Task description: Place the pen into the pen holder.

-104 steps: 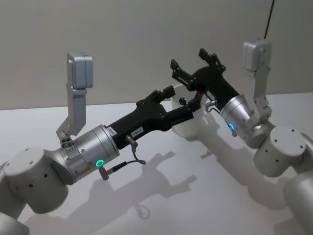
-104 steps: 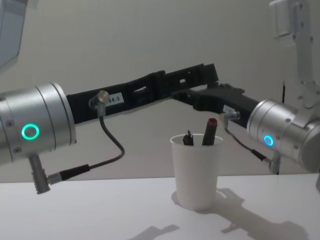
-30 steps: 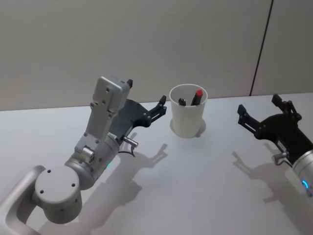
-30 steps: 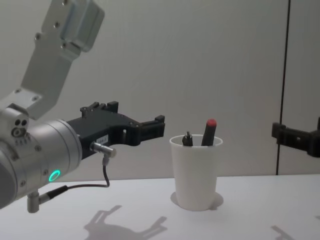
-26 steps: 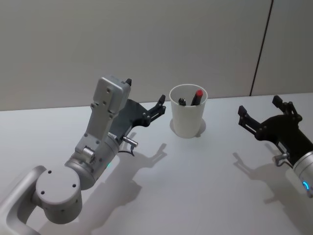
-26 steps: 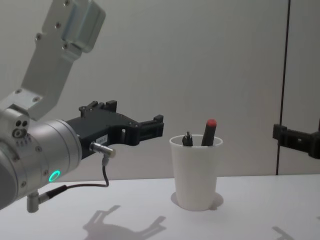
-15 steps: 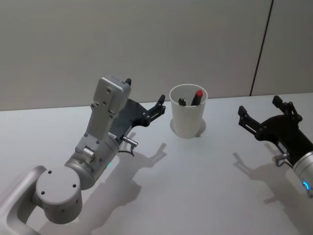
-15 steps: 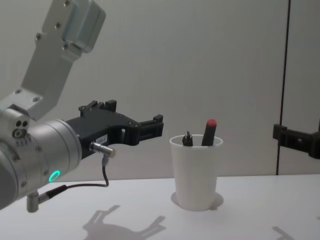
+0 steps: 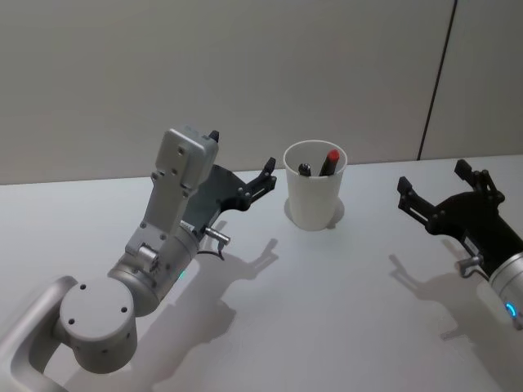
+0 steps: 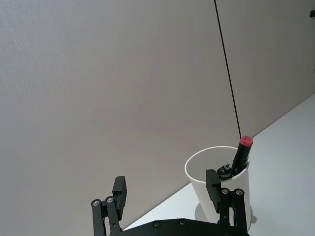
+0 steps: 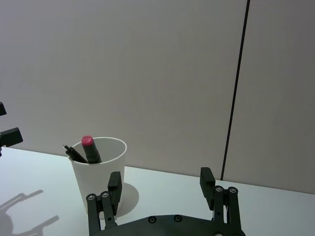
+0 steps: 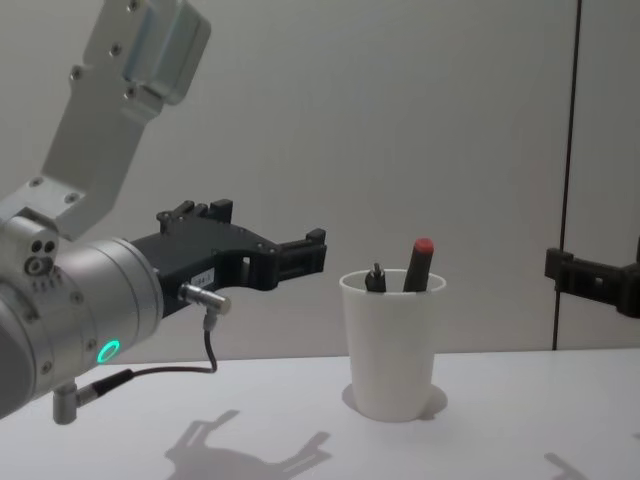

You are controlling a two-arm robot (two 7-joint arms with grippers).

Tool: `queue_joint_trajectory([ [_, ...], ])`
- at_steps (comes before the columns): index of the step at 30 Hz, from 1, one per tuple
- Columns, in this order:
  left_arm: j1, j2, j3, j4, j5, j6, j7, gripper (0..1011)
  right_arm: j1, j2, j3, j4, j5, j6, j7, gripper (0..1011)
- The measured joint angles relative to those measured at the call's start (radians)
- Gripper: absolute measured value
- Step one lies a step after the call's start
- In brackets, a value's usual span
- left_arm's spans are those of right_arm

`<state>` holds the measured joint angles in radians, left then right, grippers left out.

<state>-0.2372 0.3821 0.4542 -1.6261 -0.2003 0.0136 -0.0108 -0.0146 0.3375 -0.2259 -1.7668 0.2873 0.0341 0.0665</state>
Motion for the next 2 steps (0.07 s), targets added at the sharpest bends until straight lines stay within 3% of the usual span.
queue_joint_trajectory([
  [2, 0.0, 0.0, 0.0, 0.0, 0.0, 0.0, 0.0, 1001, 0.0, 0.0, 0.0, 0.0, 0.0, 0.0, 0.0, 1002],
])
